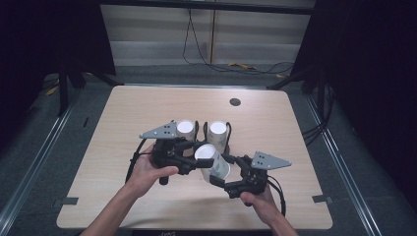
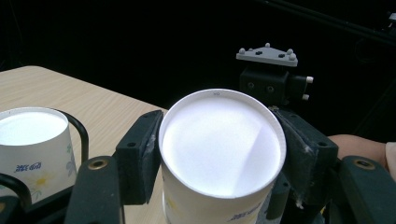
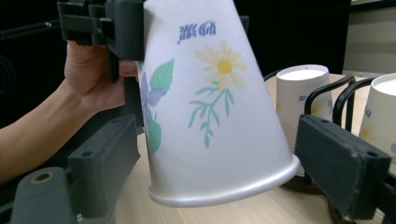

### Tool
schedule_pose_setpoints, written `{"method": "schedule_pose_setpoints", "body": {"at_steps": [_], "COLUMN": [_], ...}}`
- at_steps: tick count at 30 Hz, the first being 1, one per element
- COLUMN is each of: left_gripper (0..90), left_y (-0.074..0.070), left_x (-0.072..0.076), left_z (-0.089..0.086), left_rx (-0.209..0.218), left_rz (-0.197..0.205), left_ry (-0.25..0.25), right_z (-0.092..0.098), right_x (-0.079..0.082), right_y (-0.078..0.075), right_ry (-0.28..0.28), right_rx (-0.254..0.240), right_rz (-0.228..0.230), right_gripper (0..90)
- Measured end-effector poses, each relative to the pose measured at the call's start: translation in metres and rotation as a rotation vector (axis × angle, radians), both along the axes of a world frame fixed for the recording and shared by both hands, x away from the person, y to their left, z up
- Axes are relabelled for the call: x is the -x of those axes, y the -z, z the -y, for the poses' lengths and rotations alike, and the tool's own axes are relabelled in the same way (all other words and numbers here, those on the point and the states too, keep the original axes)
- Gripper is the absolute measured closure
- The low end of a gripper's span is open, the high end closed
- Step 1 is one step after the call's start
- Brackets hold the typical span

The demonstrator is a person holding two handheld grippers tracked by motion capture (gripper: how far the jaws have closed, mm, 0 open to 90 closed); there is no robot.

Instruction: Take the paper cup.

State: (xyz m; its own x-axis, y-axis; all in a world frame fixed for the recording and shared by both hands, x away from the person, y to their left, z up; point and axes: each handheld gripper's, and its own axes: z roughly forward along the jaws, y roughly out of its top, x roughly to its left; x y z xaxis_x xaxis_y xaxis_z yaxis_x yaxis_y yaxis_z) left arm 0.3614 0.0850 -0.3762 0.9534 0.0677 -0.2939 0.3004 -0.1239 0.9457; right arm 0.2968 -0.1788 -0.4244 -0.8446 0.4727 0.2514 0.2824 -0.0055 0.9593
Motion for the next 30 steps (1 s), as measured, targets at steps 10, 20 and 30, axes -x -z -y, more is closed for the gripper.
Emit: {"method": "schedule_pose_setpoints", "body": {"at_steps": [10, 20, 30], "left_gripper": [36.0, 35.0, 29.9], "left_y": [0.0014, 0.0035, 0.0053], "left_x": [0.0005, -0.0008, -0.0012], "left_z": [0.0018, 0.0002, 0.0014], "left_rx": [-0.002, -0.002, -0.016], "left_rz": [-0.011, -0.013, -0.011], "left_ry": [0.011, 0.014, 0.006], "right_z": [-0.0015, -0.0025, -0.0022], "right_x": [-0.0024, -0.0032, -0.0039], "right_y": [0.0031, 0.0052, 0.0056], "right_ry": [-0.030, -0.053, -0.053], "right_rx": [-0.003, 0.012, 0.018], "right_rz": [-0.010, -0.016, -0.026], "right_gripper": [20.4, 24.9, 27.0]}}
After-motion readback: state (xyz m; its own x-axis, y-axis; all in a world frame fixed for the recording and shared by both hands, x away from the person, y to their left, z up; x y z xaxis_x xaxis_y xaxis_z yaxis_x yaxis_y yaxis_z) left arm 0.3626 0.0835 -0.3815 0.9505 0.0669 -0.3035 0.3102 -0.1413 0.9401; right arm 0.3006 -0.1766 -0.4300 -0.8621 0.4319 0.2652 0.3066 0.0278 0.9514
